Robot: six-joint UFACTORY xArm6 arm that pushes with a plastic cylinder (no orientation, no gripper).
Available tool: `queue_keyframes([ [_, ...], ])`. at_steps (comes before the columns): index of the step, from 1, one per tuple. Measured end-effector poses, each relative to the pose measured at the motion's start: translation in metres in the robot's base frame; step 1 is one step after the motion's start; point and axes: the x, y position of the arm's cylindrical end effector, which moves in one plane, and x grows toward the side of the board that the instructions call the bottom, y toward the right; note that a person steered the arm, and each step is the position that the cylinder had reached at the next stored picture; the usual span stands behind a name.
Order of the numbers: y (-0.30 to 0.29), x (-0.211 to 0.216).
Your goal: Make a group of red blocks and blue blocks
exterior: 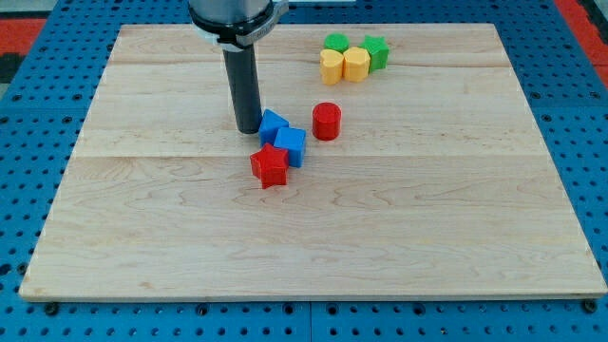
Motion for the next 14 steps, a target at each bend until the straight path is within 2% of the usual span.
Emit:
queue_keyframes([
  [1, 0.005, 0.037],
  [2, -0.046, 0.008],
  [3, 0.008, -0.047],
  [4, 0.088, -0.053],
  [5, 0.117, -0.052],
  [6, 0.123, -0.029],
  [8, 0.042, -0.004],
  [9, 0.048, -0.048],
  [10, 0.004, -0.053],
  [11, 0.018, 0.013],
  [12, 0.029, 0.046],
  [14, 0.036, -0.008],
])
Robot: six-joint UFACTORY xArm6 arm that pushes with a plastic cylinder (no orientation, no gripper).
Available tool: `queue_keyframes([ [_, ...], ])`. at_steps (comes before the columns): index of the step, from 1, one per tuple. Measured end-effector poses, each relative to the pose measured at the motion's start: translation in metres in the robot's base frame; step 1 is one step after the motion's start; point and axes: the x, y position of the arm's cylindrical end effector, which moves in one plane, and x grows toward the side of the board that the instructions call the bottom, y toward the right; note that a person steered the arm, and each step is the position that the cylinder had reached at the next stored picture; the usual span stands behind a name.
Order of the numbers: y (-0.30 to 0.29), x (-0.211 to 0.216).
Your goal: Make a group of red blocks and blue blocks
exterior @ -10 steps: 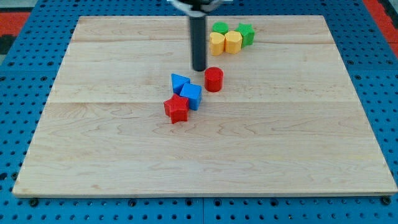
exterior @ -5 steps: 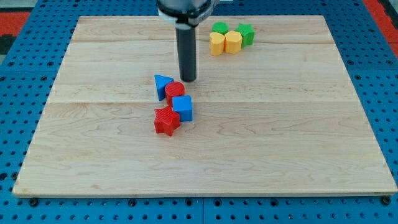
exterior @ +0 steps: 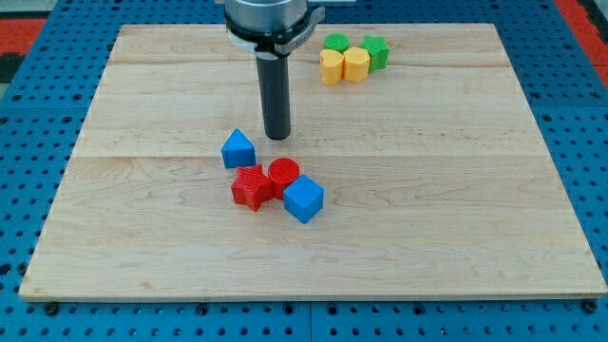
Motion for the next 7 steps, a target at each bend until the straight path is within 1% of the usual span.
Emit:
queue_keyframes([
  [1, -0.038, -0.021],
  [2, -0.05, 0.029],
  [3, -0.028, 0.065],
  [4, -0.029, 0.062],
  [6, -0.029, -0.024],
  [7, -0.027, -0.03],
])
